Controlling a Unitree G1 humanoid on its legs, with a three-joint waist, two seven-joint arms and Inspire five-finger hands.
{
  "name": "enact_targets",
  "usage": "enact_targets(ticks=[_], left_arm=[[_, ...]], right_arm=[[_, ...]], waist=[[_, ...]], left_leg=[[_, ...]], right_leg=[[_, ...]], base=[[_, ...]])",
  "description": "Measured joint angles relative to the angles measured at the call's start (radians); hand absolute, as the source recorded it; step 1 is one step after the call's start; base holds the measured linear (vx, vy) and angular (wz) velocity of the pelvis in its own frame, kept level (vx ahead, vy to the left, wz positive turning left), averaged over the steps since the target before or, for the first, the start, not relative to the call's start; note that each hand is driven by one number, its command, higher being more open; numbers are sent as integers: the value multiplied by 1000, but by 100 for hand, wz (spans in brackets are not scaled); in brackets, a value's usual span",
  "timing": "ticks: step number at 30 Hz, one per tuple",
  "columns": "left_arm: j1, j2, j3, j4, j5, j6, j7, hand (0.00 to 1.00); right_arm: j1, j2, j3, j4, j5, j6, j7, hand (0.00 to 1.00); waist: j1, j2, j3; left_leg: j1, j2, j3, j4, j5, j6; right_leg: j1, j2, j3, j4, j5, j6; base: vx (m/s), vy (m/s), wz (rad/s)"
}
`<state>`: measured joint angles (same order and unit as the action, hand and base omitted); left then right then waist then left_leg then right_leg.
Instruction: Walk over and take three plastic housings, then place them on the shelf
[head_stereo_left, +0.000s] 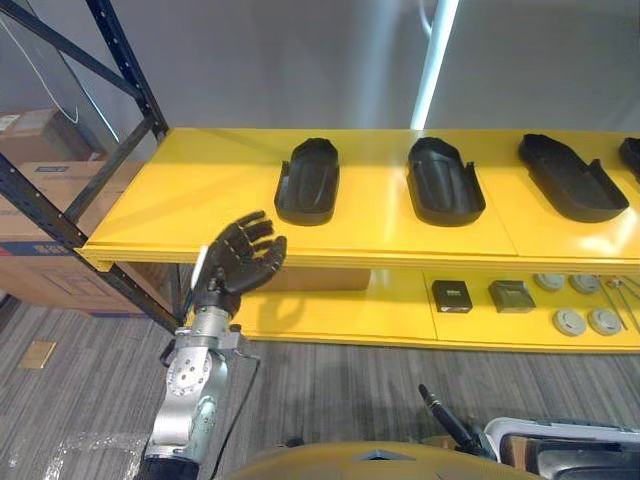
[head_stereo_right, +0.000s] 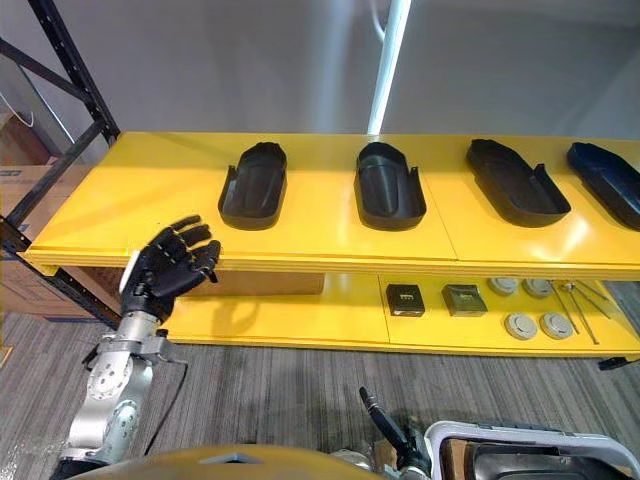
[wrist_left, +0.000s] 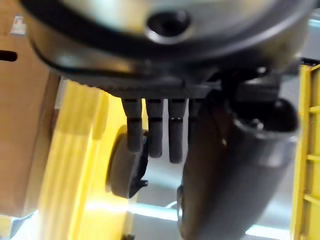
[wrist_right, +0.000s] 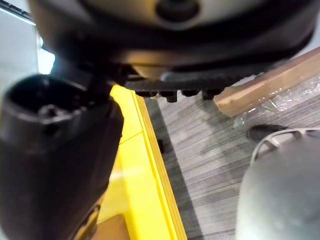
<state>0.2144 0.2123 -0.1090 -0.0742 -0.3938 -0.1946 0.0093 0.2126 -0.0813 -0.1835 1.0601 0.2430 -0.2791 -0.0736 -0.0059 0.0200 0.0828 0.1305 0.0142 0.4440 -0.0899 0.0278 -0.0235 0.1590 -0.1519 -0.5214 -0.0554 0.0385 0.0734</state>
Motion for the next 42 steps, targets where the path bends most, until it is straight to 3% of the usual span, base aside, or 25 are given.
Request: enact_targets(ticks=[10, 20, 32, 42], left_arm=[[-24, 5, -15, 49, -41, -3, 0, 0], [-199, 23, -16, 169, -31, -7, 94, 0], [-307, 47, -40, 336, -26, 59, 115, 0], [-398, 78, -39, 484, -27, 41, 114, 0]], right_arm=[[-25, -1, 10, 7, 0, -3, 1, 100], [-9, -1, 8, 8, -12, 6, 20, 100], [-9, -3, 7, 7, -42, 14, 36, 100], [-9, -3, 9, 7, -43, 20, 46, 100]], waist=[[-13, -1, 3], [-35, -3, 3], [-64, -4, 3], [-76, -14, 5]], left_leg=[[3, 0, 13, 0, 0, 0], [18, 1, 49, 0, -12, -5], [31, 4, 79, 0, -13, -6], [46, 10, 101, 0, -20, -15]], right_leg=[[0, 0, 6, -3, 1, 3], [2, 0, 41, -8, 5, 8], [1, 3, 66, -7, 6, 8], [0, 9, 87, -7, 6, 7]], base=[[11, 23, -2], [10, 39, -11], [25, 26, -6], [-14, 19, -6]])
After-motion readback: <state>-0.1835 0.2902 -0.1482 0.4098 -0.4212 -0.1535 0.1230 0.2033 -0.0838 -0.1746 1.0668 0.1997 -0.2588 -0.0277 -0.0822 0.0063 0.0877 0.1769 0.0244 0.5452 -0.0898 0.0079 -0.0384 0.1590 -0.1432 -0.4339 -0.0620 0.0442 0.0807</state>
